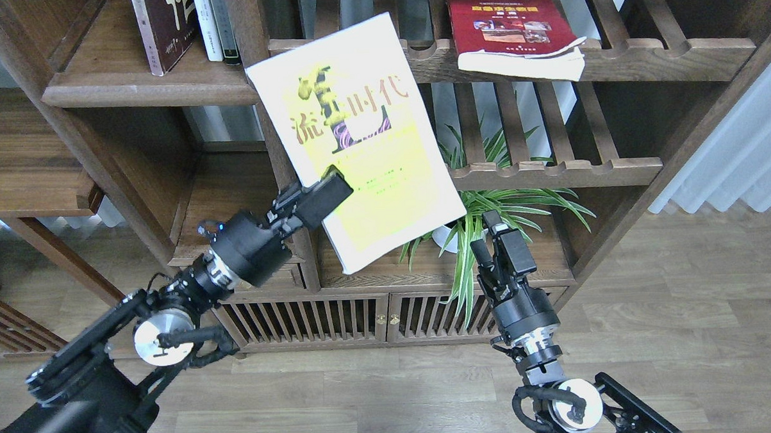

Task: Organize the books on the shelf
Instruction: 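Release the right gripper and lift the yellow book with the left gripper, then raise the yellow book with the left gripper onto the upper shelf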

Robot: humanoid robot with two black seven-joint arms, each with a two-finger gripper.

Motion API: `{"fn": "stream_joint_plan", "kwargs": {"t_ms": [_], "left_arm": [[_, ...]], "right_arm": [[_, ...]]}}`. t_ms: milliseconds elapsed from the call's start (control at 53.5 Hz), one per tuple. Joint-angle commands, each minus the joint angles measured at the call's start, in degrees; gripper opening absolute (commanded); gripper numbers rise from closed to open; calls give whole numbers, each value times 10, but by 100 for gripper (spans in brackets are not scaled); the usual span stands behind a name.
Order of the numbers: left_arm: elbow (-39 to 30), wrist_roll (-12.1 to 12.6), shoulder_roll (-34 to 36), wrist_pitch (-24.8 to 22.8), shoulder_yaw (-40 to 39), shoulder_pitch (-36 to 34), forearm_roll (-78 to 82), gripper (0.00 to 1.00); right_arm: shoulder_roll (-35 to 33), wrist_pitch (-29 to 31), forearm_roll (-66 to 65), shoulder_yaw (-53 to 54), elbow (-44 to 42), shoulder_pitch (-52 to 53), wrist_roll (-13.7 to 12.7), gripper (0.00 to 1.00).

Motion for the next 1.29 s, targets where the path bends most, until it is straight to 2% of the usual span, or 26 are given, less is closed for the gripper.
{"fn": "stream_joint_plan", "kwargs": {"t_ms": [0,243,486,1272], "left_arm": [[1,0,2,0,-32,-6,0,0],[0,0,2,0,-118,-36,0,0],[0,0,19,0,-173,-72,0,0],[1,-3,199,0,-345,-89,-8,0]], "right_arm": [[1,0,0,-1,0,4,0,97],[1,0,0,-1,0,5,0,97],[1,0,0,-2,0,4,0,97],[16,0,-2,-16,-11,15,-4,97]]}}
